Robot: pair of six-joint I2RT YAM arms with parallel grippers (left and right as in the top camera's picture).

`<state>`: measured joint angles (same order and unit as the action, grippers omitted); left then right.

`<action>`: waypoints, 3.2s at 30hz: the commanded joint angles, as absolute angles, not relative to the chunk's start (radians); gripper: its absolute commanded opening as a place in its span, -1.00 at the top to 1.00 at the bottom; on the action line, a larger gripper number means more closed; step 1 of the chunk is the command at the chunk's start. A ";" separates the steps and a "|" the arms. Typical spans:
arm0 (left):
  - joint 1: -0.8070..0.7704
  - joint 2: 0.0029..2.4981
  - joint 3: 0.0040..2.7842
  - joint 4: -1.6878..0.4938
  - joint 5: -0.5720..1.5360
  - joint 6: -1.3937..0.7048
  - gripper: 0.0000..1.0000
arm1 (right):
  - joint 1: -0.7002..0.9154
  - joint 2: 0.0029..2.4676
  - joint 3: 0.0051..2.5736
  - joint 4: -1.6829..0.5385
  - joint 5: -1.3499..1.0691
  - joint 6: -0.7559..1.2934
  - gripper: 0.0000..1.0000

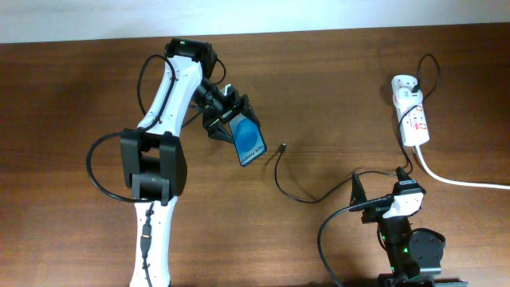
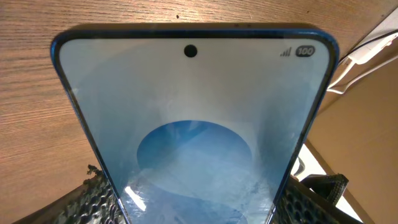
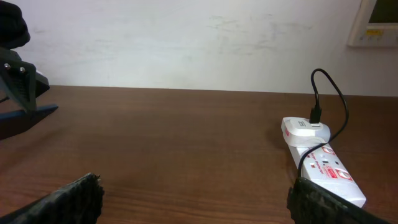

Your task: Plug charger to phone and switch on socket

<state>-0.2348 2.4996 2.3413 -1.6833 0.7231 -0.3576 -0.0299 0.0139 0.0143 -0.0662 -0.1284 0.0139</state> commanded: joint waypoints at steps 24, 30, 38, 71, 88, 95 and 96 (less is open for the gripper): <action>-0.236 2.506 2.366 -1.548 0.410 -0.354 0.32 | -0.033 0.006 0.006 -0.066 -0.123 0.007 -0.97; -0.236 2.505 2.366 -1.513 0.308 -0.378 0.33 | -0.033 0.006 0.006 -0.066 -0.123 0.007 -0.97; -0.236 2.505 2.487 -1.562 0.234 -0.380 0.33 | -0.033 0.006 0.006 -0.066 -0.122 0.007 -0.97; -0.262 2.355 2.653 -1.689 0.569 -0.346 0.30 | -0.033 0.006 0.006 -0.066 -0.122 0.007 -0.97; -0.271 2.355 2.653 -1.689 0.850 -0.345 0.29 | -0.033 0.006 0.006 -0.066 -0.123 0.007 -0.97; -0.271 2.355 2.653 -1.689 0.849 -0.345 0.28 | -0.033 0.006 0.006 -0.066 -0.123 0.007 -0.97; -0.271 2.355 2.653 -1.689 0.849 -0.345 0.28 | -0.033 0.006 0.006 -0.066 -0.123 0.007 -0.97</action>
<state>-0.2745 2.3936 2.6293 -1.6871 0.8051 -0.3584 -0.0299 0.0139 0.0143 -0.0662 -0.1280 0.0143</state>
